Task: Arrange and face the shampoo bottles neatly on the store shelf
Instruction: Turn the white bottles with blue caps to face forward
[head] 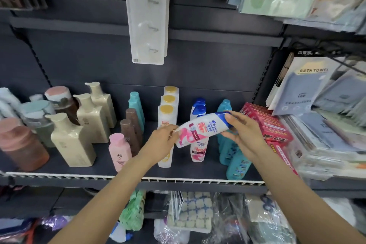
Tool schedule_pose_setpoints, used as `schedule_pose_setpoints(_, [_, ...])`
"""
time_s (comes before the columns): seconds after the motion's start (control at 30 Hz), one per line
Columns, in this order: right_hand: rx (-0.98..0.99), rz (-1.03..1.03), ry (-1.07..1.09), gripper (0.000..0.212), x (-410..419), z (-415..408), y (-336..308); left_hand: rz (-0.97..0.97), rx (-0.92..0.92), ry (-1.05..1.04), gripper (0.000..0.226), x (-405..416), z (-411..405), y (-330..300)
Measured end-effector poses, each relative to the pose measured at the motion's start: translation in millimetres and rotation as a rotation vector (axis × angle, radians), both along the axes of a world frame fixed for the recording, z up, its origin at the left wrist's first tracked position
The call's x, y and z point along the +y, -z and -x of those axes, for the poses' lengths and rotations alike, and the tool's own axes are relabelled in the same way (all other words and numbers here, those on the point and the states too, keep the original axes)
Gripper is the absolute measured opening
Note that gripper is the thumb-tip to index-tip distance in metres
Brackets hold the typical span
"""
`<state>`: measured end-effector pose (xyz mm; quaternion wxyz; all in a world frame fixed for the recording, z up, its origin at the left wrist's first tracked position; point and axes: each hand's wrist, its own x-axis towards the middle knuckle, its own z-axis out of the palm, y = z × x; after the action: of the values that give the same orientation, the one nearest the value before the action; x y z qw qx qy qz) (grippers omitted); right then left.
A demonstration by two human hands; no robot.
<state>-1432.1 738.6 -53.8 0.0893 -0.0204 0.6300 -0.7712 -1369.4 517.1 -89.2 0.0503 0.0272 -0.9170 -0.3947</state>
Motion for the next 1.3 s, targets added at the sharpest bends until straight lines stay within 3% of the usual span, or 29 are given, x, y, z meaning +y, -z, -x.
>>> schedule_pose_setpoints(0.13, [-0.067, 0.132, 0.023, 0.018, 2, -2, -3, -0.582, -0.151, -0.100, 0.032, 4, 1, -13])
schedule_pose_setpoints(0.23, [-0.085, 0.180, 0.004, 0.016, 0, -5, -2, -0.750, -0.126, -0.122, 0.031, 4, -1, -19])
schedule_pose_setpoints(0.37, [-0.178, 0.119, -0.026, 0.012, -3, -8, -3, -0.724, -0.091, -0.215, 0.037, 4, -4, -26])
schedule_pose_setpoints(0.47, [-0.176, 0.087, -0.095, 0.010, -1, -11, -1, -0.727, -0.182, -0.253, 0.041, 3, -7, -31])
schedule_pose_setpoints(0.6, [-0.131, 0.181, -0.143, 0.026, -1, -11, -1, -0.813, -0.258, -0.274, 0.044, 4, -10, -32])
schedule_pose_setpoints(0.8, [-0.150, 0.217, -0.120, 0.037, -3, -9, -6, -0.806, -0.094, -0.156, 0.030, 2, -17, -32])
schedule_pose_setpoints(0.93, [-0.286, 0.271, -0.097, 0.034, -5, -8, -16, -0.580, 0.149, -0.050, 0.024, -1, -23, -34])
schedule_pose_setpoints(1.03, [-0.322, 0.263, -0.059, 0.029, -11, -8, -23, -0.319, 0.278, 0.067, 0.038, -2, -29, -36])
schedule_pose_setpoints(1.1, [-0.303, 0.294, -0.014, 0.020, -15, -7, -25, -0.264, 0.332, 0.111, 0.044, 0, -33, -36])
schedule_pose_setpoints(1.2, [-0.301, 0.395, 0.036, 0.010, -20, -8, -23, -0.444, 0.271, 0.045, 0.053, 1, -35, -35])
schedule_pose_setpoints(1.3, [-0.239, 0.435, 0.018, 0.012, -23, -7, -16, -0.621, 0.158, -0.050, 0.059, -1, -33, -30])
